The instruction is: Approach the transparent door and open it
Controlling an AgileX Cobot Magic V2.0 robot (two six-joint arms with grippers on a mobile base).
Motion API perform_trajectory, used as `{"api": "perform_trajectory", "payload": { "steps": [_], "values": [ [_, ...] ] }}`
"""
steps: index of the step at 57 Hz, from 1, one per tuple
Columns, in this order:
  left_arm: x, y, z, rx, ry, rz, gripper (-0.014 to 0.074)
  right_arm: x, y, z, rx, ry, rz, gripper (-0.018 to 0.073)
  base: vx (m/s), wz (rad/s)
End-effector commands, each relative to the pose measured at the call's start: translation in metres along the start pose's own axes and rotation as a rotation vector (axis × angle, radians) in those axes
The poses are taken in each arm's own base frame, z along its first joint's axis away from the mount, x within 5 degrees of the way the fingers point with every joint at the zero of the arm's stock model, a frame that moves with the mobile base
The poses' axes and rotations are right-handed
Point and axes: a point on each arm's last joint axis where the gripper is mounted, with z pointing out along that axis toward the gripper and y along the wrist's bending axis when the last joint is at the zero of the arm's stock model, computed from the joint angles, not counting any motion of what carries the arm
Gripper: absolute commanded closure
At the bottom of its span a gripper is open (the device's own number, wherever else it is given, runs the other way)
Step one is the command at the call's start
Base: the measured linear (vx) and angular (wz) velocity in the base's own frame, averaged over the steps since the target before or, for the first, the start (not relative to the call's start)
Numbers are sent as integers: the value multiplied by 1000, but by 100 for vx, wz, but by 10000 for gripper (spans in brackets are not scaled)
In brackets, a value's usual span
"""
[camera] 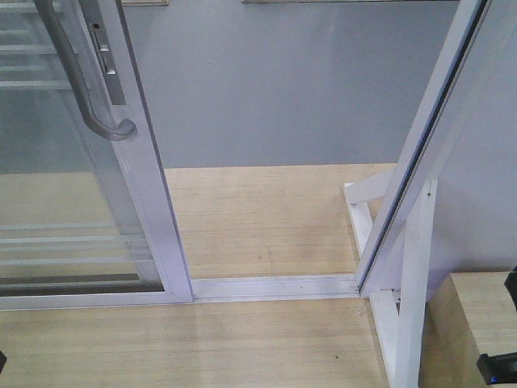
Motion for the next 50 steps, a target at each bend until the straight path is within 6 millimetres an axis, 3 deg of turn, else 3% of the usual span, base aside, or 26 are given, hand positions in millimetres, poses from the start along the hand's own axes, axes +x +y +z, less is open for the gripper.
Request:
{"api": "perform_trajectory", "payload": {
  "steps": [1,50],
  "values": [
    [-6,0,-1,3,-90,-11,596,-6,-3,-1,60,-82,-4,561,0,0],
    [-6,0,-1,3,-90,-11,596,-6,-5,-1,89,-79,0,561,0,0]
  ]
}}
